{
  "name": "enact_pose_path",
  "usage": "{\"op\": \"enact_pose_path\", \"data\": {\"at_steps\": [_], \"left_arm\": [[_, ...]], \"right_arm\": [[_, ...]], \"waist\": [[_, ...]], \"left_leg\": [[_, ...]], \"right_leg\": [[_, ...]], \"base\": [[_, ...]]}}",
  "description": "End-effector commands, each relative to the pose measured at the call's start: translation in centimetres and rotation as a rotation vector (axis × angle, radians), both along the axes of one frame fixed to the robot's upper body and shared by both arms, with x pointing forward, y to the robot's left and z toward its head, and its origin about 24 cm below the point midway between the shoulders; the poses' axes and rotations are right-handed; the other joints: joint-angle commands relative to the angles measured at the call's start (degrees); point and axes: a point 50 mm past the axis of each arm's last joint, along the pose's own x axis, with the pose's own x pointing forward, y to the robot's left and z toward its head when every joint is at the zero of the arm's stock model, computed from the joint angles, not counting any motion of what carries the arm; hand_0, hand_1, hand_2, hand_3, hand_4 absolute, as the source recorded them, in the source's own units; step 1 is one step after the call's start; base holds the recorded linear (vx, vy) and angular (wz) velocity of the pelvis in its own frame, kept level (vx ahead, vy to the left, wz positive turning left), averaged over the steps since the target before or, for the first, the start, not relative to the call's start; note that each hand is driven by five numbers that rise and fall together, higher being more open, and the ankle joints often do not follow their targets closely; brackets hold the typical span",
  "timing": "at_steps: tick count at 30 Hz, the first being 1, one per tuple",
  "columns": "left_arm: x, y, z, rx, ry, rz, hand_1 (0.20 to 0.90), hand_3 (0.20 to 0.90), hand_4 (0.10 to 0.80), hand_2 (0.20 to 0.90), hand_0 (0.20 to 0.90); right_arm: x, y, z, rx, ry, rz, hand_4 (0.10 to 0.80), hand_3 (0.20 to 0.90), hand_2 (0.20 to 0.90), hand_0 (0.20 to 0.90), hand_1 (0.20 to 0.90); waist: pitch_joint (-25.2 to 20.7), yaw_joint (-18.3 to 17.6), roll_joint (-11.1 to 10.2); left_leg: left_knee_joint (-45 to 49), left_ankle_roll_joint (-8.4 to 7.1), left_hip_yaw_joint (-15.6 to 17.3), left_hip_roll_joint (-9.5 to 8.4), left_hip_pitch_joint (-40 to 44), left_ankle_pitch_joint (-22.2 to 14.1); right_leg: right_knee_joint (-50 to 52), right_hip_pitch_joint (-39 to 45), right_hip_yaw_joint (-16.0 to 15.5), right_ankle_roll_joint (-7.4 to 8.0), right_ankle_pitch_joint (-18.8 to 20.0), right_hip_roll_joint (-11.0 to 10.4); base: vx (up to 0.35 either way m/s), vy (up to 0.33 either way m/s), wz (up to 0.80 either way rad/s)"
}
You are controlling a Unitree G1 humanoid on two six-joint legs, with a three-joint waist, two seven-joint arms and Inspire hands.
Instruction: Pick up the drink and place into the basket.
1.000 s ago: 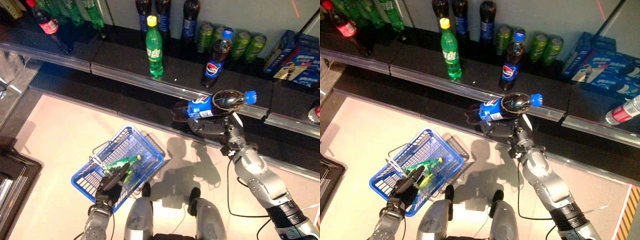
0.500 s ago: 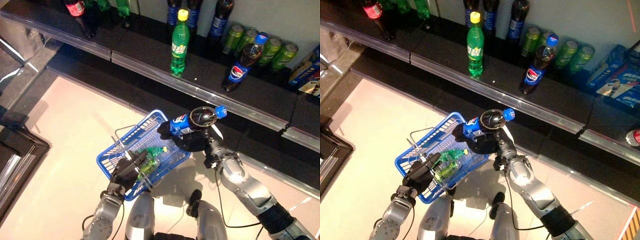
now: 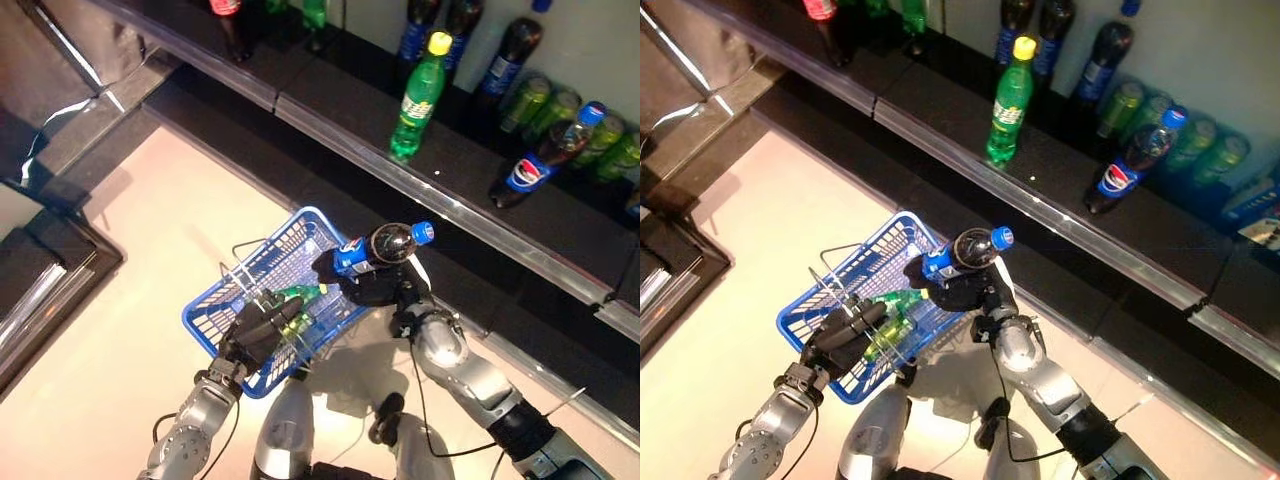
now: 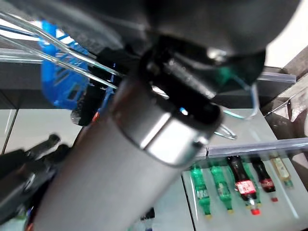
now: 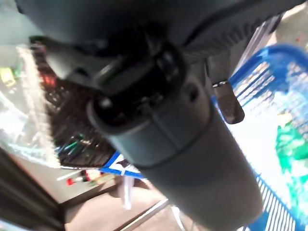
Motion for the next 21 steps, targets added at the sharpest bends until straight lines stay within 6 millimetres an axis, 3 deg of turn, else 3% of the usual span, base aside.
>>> {"op": "enact_pose_path", "data": {"at_steps": [1,9,21], "left_arm": [[-0.4,-4.4,14.0,-0.231,-0.835,-0.364,0.3,0.2,0.1,0.3,0.3],[-1.3,-6.2,15.7,-0.261,-0.938,-0.569,0.3,0.2,0.1,0.3,0.3],[-2.0,-7.1,15.8,-0.266,-0.947,-0.724,0.3,0.2,0.1,0.3,0.3]], "right_arm": [[0.6,4.2,4.4,0.039,-0.247,0.115,0.1,0.2,0.3,0.3,0.3],[1.0,5.6,2.0,0.014,-0.172,0.059,0.1,0.2,0.3,0.3,0.3],[1.6,6.8,0.8,0.0,-0.112,0.027,0.1,0.2,0.3,0.3,0.3]], "waist": [[-10.3,-0.26,0.02],[-10.84,1.16,0.31],[-11.87,3.21,0.69]], "left_leg": [[6.07,2.15,-0.03,-2.41,-3.07,0.64],[6.2,2.02,-1.25,-3.14,-3.48,0.67],[6.24,2.08,-3.09,-4.18,-3.89,0.69]], "right_leg": [[-5.79,5.44,-1.75,-3.1,2.98,1.37],[-6.49,6.33,-2.95,-2.88,3.28,0.92],[-6.69,7.27,-4.42,-2.73,3.3,0.52]], "base": [[0.026,0.001,0.13],[0.029,0.009,0.14],[0.037,0.004,0.08]]}}
